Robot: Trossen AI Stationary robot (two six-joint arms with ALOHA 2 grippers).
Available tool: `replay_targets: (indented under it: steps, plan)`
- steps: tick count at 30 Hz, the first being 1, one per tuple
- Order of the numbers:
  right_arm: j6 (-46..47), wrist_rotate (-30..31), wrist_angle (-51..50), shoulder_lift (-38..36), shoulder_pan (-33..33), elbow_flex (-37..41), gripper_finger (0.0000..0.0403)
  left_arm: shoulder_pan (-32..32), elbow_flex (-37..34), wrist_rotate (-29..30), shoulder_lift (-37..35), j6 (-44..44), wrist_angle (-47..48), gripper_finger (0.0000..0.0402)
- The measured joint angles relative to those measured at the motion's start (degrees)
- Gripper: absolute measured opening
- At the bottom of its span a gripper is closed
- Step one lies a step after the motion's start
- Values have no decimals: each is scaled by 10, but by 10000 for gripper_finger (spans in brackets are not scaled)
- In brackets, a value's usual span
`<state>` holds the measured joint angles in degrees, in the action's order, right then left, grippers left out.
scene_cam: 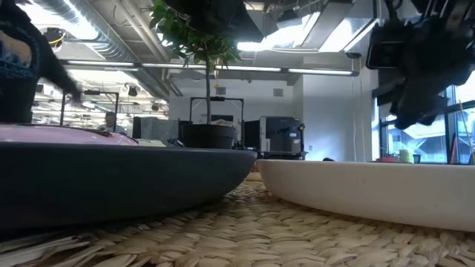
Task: Pick & Place donuts
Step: Put the small blue donut on the white plate
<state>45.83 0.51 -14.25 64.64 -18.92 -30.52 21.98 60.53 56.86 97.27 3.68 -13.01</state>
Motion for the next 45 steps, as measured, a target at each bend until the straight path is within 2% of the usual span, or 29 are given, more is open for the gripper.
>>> replay_targets:
  steps: [4, 8, 10, 13, 19, 28, 37, 45]
  plan:
    - [-10, 110, -141, -67, 24, 0, 134, 0, 0, 0, 0, 0, 0, 130]
    - [36, 241, -250, -102, 63, 0, 134, 0, 0, 0, 0, 0, 0, 130]
    - [36, 267, -275, -106, 84, 0, 134, -1, 0, 0, 0, 0, 0, 130]
    - [33, 265, -278, -102, 122, 0, 134, -1, 0, 0, 0, 0, 0, 130]
    - [17, 212, -280, -70, 217, 0, 134, -4, 0, -1, 0, 0, 0, 130]
    - [-37, 207, -277, -14, 332, 0, 134, -4, 0, -5, 0, -1, 11, 130]
    - [-88, 173, -233, 51, 378, 0, 134, -4, 0, -5, 0, 0, 13, 130]
    - [-109, 174, -225, 97, 406, 0, 134, -4, 0, -6, 0, 0, 13, 130]
